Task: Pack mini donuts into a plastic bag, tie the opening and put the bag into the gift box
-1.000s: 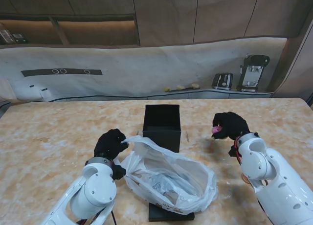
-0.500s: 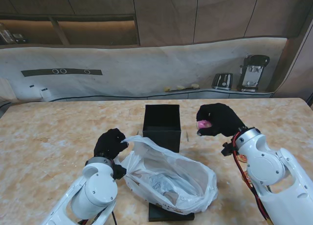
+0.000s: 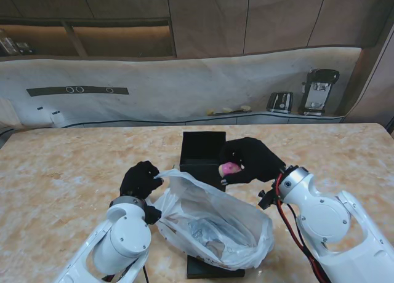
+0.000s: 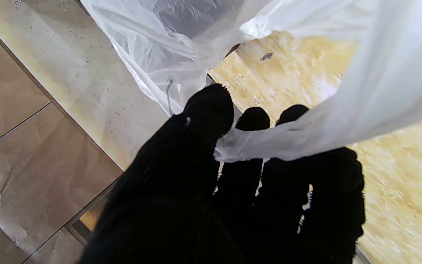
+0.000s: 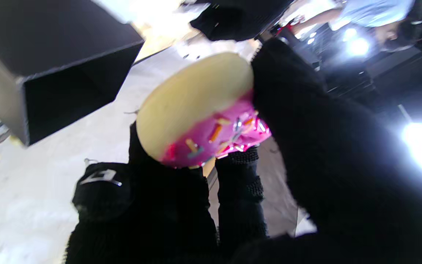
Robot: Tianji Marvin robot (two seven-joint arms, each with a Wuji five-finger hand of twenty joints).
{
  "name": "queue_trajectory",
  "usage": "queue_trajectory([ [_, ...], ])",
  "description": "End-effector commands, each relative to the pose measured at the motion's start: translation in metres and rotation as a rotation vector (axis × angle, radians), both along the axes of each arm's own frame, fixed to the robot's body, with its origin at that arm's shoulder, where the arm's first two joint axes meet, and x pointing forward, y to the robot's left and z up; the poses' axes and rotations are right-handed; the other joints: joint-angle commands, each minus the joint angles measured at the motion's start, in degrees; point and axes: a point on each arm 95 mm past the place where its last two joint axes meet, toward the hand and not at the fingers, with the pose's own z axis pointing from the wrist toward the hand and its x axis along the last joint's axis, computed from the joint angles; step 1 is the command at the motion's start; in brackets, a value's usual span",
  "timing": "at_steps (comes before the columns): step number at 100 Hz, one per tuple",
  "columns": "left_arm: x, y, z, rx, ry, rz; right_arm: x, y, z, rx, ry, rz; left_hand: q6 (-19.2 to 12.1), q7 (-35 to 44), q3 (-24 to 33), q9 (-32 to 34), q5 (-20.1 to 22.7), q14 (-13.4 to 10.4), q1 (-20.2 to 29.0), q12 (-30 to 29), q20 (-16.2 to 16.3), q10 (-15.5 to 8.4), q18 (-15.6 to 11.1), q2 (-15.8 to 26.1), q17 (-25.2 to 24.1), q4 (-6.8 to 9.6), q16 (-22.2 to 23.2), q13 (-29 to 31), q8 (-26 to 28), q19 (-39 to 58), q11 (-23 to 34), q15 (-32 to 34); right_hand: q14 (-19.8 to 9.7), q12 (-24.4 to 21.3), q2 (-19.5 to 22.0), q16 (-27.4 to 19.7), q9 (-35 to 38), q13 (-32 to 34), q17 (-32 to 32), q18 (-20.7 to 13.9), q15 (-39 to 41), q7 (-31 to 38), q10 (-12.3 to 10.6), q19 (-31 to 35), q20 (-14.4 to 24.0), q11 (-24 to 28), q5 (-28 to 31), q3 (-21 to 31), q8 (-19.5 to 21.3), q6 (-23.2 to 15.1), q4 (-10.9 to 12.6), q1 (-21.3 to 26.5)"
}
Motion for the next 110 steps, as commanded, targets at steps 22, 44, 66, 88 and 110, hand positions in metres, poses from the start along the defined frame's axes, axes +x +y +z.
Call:
queue_trajectory([
  [22,-0.003,-0.005,0.003,-0.031,0.008,0.001,-0.014,0.028,-0.015,0.007,0.139,0.118,0.11,1.04,0.36,0.81,-0.16,-0.7,0.52,-0.59,-0.54,0.4,0.07,-1.2,1.5,0.41,0.84,1.55,-0.6,1.89,0.35,1.67,6.31,3.87,2.35,1.3,2.26,1.94,4.21,-6.01,1.05,4.19,1.07,0.77,1.3,-1.06,3.93,8.89,1.99,-3.29,3.81,7.84],
  [44,-0.004,-0.003,0.004,-0.037,0.006,0.015,-0.023,0.034,-0.023,0.011,0.238,0.189,0.25,1.14,-0.55,1.3,-1.45,-1.07,1.81,-1.29,-1.2,0.28,-0.44,-1.34,2.71,0.28,0.53,2.31,0.14,1.85,0.2,1.55,6.51,4.29,2.43,1.22,2.18,2.39,6.37,-5.32,0.09,3.47,1.42,-0.67,1.46,-2.06,3.75,8.6,1.97,-2.63,4.01,7.8],
  [66,-0.006,-0.002,0.004,-0.043,0.006,0.018,-0.032,0.034,-0.028,-0.013,0.297,0.244,0.42,1.64,-1.35,1.56,-1.8,-1.32,2.22,-1.36,-1.74,0.27,-0.66,-1.31,4.02,0.4,0.35,3.11,0.6,2.19,0.07,2.02,6.59,4.33,2.67,1.18,2.18,2.49,7.3,-4.89,-0.24,2.93,1.69,-1.52,1.6,-2.58,3.79,8.39,1.91,-2.57,4.2,7.66],
  [88,-0.007,-0.001,0.005,-0.044,0.005,0.019,-0.034,0.031,-0.03,-0.056,0.339,0.304,0.55,1.67,-1.7,1.74,-1.58,-1.19,2.26,-1.51,-2.03,0.4,-0.57,-1.28,4.34,0.44,0.17,3.34,0.47,2.34,0.08,2.15,6.76,4.18,2.55,1.08,2.66,2.67,7.85,-4.61,-0.62,2.42,1.55,-2.0,1.98,-3.19,4.46,8.45,1.72,-2.57,4.37,7.72],
  [110,-0.009,-0.001,0.005,-0.05,0.003,0.02,-0.027,0.031,-0.04,-0.114,0.378,0.308,0.42,1.69,-1.83,1.74,-1.51,-1.24,2.31,-1.55,-2.17,0.38,-0.57,-1.37,4.61,0.5,0.07,3.48,0.39,2.61,0.16,2.3,6.95,4.03,2.82,0.75,2.34,2.55,7.52,-4.16,-1.86,1.62,1.54,-3.07,2.1,-4.29,4.27,8.31,1.4,-2.27,4.51,7.59],
])
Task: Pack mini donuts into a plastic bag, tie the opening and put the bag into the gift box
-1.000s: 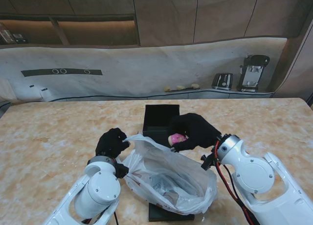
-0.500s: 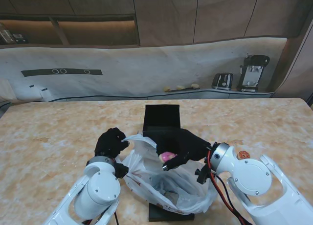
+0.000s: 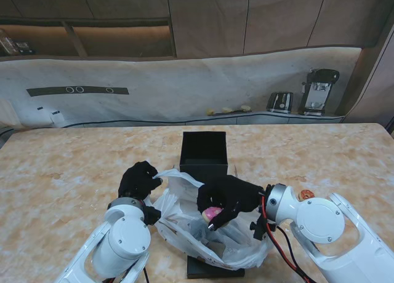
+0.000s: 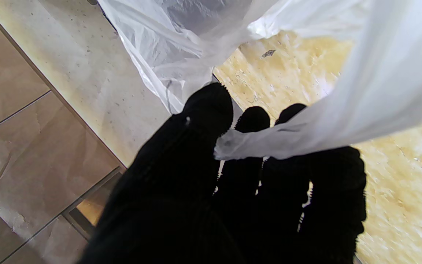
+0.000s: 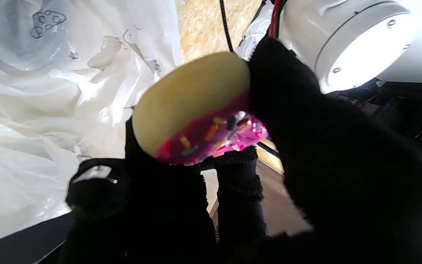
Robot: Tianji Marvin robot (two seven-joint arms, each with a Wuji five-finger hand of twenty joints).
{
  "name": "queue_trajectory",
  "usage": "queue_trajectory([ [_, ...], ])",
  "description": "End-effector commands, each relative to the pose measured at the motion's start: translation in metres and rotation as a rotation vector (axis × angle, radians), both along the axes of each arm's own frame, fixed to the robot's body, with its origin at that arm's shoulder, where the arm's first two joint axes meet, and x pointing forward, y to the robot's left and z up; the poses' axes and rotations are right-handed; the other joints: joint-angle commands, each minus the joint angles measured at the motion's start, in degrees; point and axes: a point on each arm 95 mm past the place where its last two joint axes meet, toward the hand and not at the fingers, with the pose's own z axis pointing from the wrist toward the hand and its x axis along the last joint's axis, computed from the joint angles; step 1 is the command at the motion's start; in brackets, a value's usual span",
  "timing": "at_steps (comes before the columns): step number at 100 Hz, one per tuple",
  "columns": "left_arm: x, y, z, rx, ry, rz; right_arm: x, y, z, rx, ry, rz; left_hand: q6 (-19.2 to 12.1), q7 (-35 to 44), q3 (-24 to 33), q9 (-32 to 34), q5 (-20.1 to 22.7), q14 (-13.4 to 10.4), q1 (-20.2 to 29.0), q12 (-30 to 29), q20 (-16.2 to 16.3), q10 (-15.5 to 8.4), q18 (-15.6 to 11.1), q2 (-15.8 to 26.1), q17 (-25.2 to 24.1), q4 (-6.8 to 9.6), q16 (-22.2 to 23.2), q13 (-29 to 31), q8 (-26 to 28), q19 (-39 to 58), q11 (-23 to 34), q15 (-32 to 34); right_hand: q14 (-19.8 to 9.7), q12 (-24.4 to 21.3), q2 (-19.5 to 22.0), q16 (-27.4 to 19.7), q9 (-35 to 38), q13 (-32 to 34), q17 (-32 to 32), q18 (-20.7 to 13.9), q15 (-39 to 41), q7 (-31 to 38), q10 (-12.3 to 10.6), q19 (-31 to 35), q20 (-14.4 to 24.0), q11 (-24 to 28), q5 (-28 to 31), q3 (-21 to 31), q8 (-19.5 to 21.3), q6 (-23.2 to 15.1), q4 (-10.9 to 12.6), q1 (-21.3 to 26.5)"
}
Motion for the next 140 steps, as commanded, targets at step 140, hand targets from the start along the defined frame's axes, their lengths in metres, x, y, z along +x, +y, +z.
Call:
queue_trajectory([
  [140,-0.015,-0.001,0.002,-0.057,0.014,-0.031,0.03,0.003,-0.036,-0.293,-0.375,0.142,1.12,2.62,1.44,3.9,-0.19,0.01,-0.11,-6.04,-0.61,0.35,-0.81,-2.79,5.51,0.53,-1.46,6.49,-0.27,10.86,11.98,10.17,-1.44,-12.98,9.91,-7.57,-19.02,-23.84,-29.72,-2.84,-26.66,-23.85,-5.71,-15.86,2.74,-14.42,-6.55,-2.48,2.35,-2.76,10.28,-1.03],
])
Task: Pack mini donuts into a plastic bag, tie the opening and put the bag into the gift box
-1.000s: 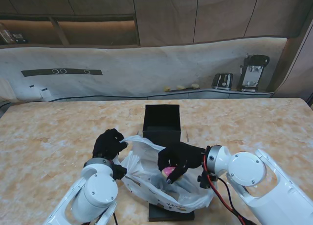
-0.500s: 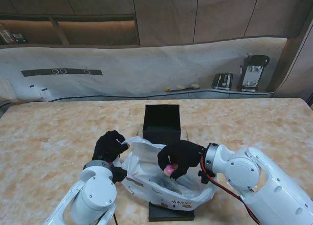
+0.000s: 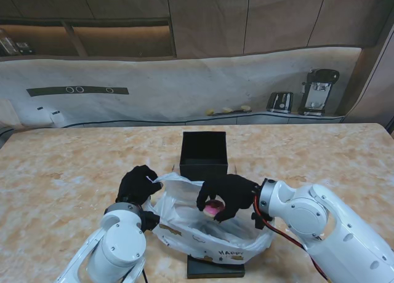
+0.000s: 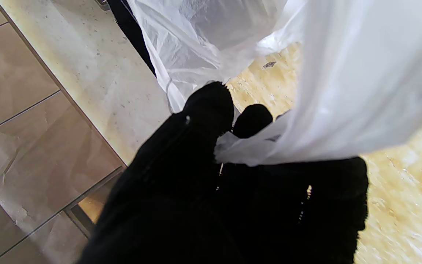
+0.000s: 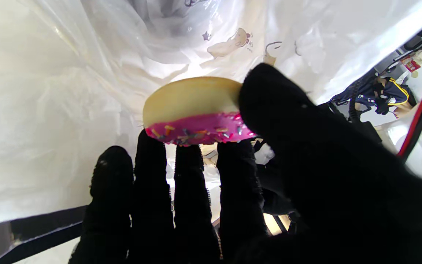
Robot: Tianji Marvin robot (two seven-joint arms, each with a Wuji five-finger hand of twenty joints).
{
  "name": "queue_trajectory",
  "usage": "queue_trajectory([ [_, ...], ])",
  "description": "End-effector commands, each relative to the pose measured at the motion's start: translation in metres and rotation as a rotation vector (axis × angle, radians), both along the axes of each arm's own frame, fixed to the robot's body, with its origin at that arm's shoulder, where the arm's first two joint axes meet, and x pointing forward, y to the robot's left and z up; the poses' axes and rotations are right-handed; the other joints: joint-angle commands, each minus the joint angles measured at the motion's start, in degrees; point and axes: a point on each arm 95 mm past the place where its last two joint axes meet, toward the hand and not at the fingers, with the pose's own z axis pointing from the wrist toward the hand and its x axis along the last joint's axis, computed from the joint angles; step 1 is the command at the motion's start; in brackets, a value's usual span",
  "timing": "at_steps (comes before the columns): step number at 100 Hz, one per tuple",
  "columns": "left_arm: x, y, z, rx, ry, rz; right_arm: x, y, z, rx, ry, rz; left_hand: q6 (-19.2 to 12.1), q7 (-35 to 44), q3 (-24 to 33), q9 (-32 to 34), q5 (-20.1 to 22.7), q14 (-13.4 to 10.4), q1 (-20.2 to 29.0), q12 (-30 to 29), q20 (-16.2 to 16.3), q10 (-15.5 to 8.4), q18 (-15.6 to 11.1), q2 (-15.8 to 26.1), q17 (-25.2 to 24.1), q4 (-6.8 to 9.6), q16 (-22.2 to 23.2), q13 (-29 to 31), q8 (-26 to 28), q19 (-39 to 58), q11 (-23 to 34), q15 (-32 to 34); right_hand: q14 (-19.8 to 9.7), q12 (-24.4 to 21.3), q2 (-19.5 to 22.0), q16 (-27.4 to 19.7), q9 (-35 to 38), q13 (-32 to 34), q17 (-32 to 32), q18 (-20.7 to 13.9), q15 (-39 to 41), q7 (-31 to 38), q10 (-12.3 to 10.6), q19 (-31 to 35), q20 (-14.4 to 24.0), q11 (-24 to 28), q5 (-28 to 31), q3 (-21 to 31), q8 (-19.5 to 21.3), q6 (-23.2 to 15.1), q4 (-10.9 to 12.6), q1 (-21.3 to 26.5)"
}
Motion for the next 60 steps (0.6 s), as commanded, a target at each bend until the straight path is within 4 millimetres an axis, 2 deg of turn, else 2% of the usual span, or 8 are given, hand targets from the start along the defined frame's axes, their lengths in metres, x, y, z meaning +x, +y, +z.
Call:
queue_trajectory([
  [1,-0.002,-0.003,0.001,-0.01,0.006,-0.012,-0.004,0.003,-0.003,0.0,0.003,0.011,0.1,2.05,0.79,1.2,-0.18,1.22,0.03,-0.32,0.54,-0.29,-0.42,-2.12,-0.05,0.53,-0.39,0.73,-0.27,3.06,1.43,2.05,-1.01,-3.35,1.34,-1.24,-2.81,-2.66,-2.18,-1.21,-0.87,-0.11,-0.55,-1.16,0.78,-1.24,-0.76,0.21,1.34,-1.96,2.41,-1.0],
  [17,-0.002,-0.004,0.002,-0.013,0.003,-0.01,-0.004,0.002,-0.001,0.01,-0.01,0.003,0.11,2.17,0.73,1.33,-0.14,0.92,-0.06,-0.27,0.44,-0.35,-0.58,-2.19,0.48,0.53,-0.43,1.08,-0.25,3.28,1.48,2.25,-1.11,-5.35,1.75,-2.56,-6.11,-5.69,-5.56,0.24,-2.45,-3.33,-0.01,-4.65,0.07,-2.71,-4.05,-0.5,0.09,-1.34,2.28,-3.26],
  [27,-0.002,-0.004,0.003,-0.015,0.001,-0.009,-0.004,0.001,0.001,0.018,-0.012,0.003,0.17,2.43,0.85,1.55,-0.24,-0.11,-0.27,0.07,0.19,-0.49,-1.29,-2.36,1.93,0.54,-0.45,2.2,-0.17,4.16,2.88,3.34,-1.13,-6.22,1.85,-3.11,-7.14,-6.58,-6.56,0.61,-3.29,-4.85,0.19,-5.8,-0.09,-3.51,-5.77,-1.32,-0.83,-1.11,2.24,-4.27],
  [41,-0.002,-0.005,0.004,-0.017,0.0,-0.008,-0.004,-0.001,0.005,0.028,-0.025,-0.003,0.26,2.96,1.41,2.19,-0.12,-1.33,-0.81,-1.72,-1.8,-0.88,-2.09,-2.69,5.59,0.42,-1.61,4.88,-0.44,7.57,7.22,6.42,-1.07,-6.8,2.01,-3.62,-8.09,-7.46,-7.19,0.84,-4.21,-5.79,0.27,-6.49,-0.12,-4.07,-7.03,-1.68,-1.52,-0.93,2.25,-5.07],
  [47,-0.002,-0.005,0.004,-0.018,0.001,-0.007,-0.003,-0.001,0.006,0.035,-0.03,-0.007,0.47,2.89,1.13,2.73,-0.05,-1.7,-1.15,-1.85,-2.12,-1.15,-2.04,-2.63,7.12,0.34,-1.7,6.01,-0.53,8.27,7.8,7.08,-1.21,-7.08,2.28,-3.8,-8.49,-7.89,-7.58,0.79,-4.53,-6.09,0.31,-6.78,-0.12,-4.32,-7.49,-1.84,-1.79,-0.85,2.27,-5.41],
  [51,-0.002,-0.005,0.005,-0.019,0.001,-0.006,-0.003,-0.002,0.007,0.043,-0.034,-0.012,0.55,2.93,-0.03,3.21,0.25,-2.06,-0.86,-3.06,-3.86,-1.4,-2.11,-2.33,8.41,0.54,-2.66,7.11,-0.75,9.16,8.73,7.55,-1.22,-7.2,2.58,-3.83,-8.24,-7.67,-7.62,0.95,-4.47,-6.21,0.26,-6.83,-0.06,-4.27,-7.61,-1.99,-1.96,-0.87,2.28,-5.82],
  [60,-0.002,-0.005,0.005,-0.019,-0.001,-0.004,-0.004,-0.003,0.01,0.06,-0.047,-0.023,0.8,2.82,-0.18,3.89,0.53,-2.18,-0.55,-3.44,-4.33,-1.66,-2.03,-2.39,9.17,0.64,-2.92,7.68,-0.94,9.33,8.61,7.48,-1.32,-7.44,3.85,-3.93,-8.07,-7.51,-7.6,1.19,-4.51,-6.39,0.28,-6.93,0.07,-4.27,-7.88,-2.17,-2.29,-0.73,2.41,-6.55],
])
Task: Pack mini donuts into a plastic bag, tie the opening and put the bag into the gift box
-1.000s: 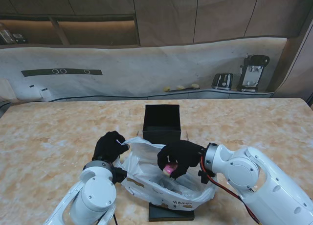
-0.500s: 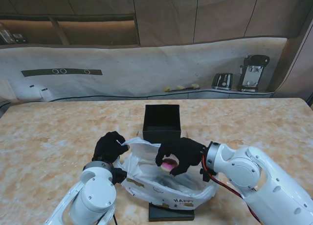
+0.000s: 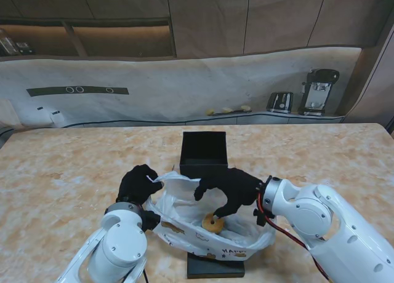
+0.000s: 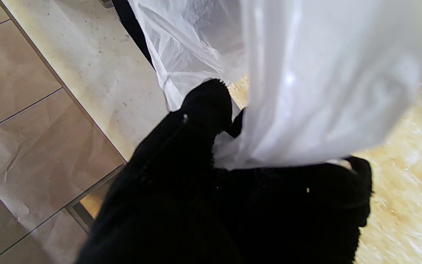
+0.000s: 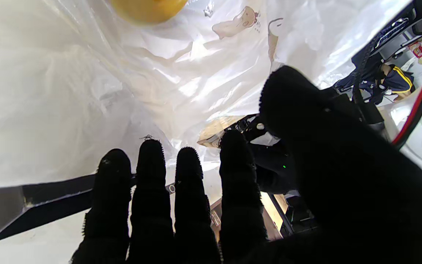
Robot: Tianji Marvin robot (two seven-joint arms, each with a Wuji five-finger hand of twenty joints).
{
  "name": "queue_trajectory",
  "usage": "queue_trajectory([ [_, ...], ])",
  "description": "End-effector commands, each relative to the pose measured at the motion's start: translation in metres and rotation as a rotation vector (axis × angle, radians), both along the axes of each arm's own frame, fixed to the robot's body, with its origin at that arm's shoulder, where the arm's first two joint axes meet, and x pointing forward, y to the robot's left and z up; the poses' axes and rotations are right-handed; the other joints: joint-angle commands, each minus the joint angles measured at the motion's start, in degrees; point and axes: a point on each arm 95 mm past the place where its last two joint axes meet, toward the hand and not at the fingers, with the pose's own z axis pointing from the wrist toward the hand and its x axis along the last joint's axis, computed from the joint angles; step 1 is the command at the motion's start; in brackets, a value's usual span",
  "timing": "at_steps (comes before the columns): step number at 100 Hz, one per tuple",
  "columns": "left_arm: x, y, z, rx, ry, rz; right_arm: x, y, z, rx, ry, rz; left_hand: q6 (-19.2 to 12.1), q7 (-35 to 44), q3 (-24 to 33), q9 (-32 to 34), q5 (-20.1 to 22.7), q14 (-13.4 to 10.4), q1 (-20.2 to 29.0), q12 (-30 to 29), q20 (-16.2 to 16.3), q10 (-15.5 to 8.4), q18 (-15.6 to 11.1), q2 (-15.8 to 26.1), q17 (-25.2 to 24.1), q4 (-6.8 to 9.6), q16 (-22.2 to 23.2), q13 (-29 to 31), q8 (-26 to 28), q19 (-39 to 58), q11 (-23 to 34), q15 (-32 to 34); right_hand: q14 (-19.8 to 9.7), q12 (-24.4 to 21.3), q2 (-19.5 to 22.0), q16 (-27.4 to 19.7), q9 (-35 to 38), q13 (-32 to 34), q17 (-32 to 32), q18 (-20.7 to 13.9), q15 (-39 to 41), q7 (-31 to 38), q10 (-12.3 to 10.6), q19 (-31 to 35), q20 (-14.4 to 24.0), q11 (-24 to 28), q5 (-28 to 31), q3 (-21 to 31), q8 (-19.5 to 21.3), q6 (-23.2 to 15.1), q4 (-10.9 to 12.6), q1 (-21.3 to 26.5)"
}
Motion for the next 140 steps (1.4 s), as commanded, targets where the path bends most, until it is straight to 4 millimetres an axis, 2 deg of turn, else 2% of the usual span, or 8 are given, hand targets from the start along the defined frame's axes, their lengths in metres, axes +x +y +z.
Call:
queue_trajectory([
  [1,-0.002,-0.003,0.003,-0.013,0.003,-0.01,-0.004,0.003,0.001,0.018,-0.005,0.006,0.73,1.96,-0.29,1.92,0.53,-0.83,0.16,-0.55,-1.24,-0.89,-1.33,-1.76,2.19,0.64,-0.88,2.61,-0.96,3.83,1.28,2.33,-1.3,-2.14,2.49,-1.3,-1.55,-1.15,-0.64,0.24,-0.84,-0.84,0.24,-0.42,0.1,-0.22,-1.42,-0.53,-0.92,-0.59,1.8,-1.66],
  [17,-0.002,-0.004,0.003,-0.013,0.008,-0.008,-0.004,-0.001,0.009,0.062,-0.043,-0.028,1.04,1.9,-0.5,2.22,0.85,-0.71,0.26,-0.7,-1.91,-0.97,-1.05,-1.75,3.06,0.56,-1.18,3.13,-1.11,3.72,0.8,1.97,-1.39,-2.37,5.25,-1.34,-0.72,-0.22,-0.05,0.58,-0.55,-0.54,0.23,-0.44,0.28,0.07,-1.27,-0.38,-1.24,-0.38,2.3,-2.9],
  [43,-0.003,-0.005,0.003,-0.015,0.007,-0.007,-0.008,-0.017,0.028,0.128,-0.133,-0.11,0.9,1.95,-0.71,1.91,0.36,-0.85,0.31,-0.4,-2.45,-1.2,-0.95,-1.38,3.0,0.61,-1.29,2.86,-0.96,3.74,0.74,1.78,-1.2,-2.31,6.28,-1.16,1.35,1.74,1.09,1.04,0.26,0.44,0.2,-0.2,0.29,0.87,-0.29,-0.11,-1.32,0.15,2.69,-3.51],
  [59,-0.003,-0.006,0.004,-0.017,0.008,-0.01,-0.013,-0.043,0.039,0.105,-0.198,-0.183,0.73,1.99,-0.85,1.34,0.02,-0.46,0.47,-0.17,-2.62,-1.2,-1.12,-1.11,1.34,0.66,-1.18,1.84,-0.92,3.42,0.64,1.59,-1.18,-2.35,5.92,-1.26,1.77,2.08,1.57,1.03,0.13,0.67,0.07,-0.04,0.18,0.81,0.05,-0.33,-1.43,0.37,2.76,-3.6],
  [79,-0.002,-0.006,0.004,-0.017,0.003,-0.012,-0.019,-0.086,0.044,0.035,-0.237,-0.324,0.55,2.0,-1.1,0.97,-0.28,0.18,0.63,0.03,-2.33,-1.22,-0.93,-0.89,-0.11,0.71,-0.94,0.88,-0.88,3.3,0.39,1.41,-0.69,-2.35,5.03,-1.4,3.66,3.19,2.34,1.45,0.01,0.88,0.16,0.28,-0.04,0.78,1.41,-0.05,-1.51,1.69,2.94,-2.58],
  [94,-0.002,-0.006,0.004,-0.016,0.001,-0.016,-0.024,-0.118,0.041,-0.052,-0.27,-0.421,-0.05,2.0,-1.62,0.4,-0.72,1.39,0.67,0.46,-0.97,-1.41,-1.38,-0.49,-0.31,0.78,-0.04,-0.02,-0.76,5.29,0.01,2.28,-0.43,-2.36,4.72,-1.36,3.83,3.3,2.23,1.37,0.0,0.45,0.5,0.59,-0.06,0.43,1.3,-0.09,-1.62,2.09,3.0,-2.39],
  [111,-0.003,-0.006,0.004,-0.014,0.0,-0.02,-0.028,-0.148,0.027,-0.152,-0.275,-0.529,-0.36,1.88,-1.9,0.03,-0.82,1.88,0.74,0.48,-0.67,-1.37,-1.41,-0.37,0.09,0.81,0.16,-0.54,-0.88,5.76,-0.36,2.39,0.0,-2.24,4.55,-1.27,3.61,2.81,1.69,1.48,-0.08,0.1,1.08,0.81,-0.02,0.14,2.07,-0.35,-1.63,2.62,3.0,-1.94],
  [140,-0.006,-0.006,0.004,-0.018,-0.002,-0.026,-0.023,-0.178,-0.005,-0.281,-0.258,-0.67,-0.76,1.72,-2.29,-0.77,-1.33,2.62,1.06,0.66,-0.21,-1.42,-1.15,0.13,-1.81,0.9,0.26,-2.0,-0.82,4.61,-1.35,1.61,0.19,-1.62,4.44,-0.87,1.25,0.95,0.48,1.14,0.31,-1.66,1.73,0.96,-0.02,0.57,-0.54,-1.65,-1.82,3.99,2.57,-1.28],
])
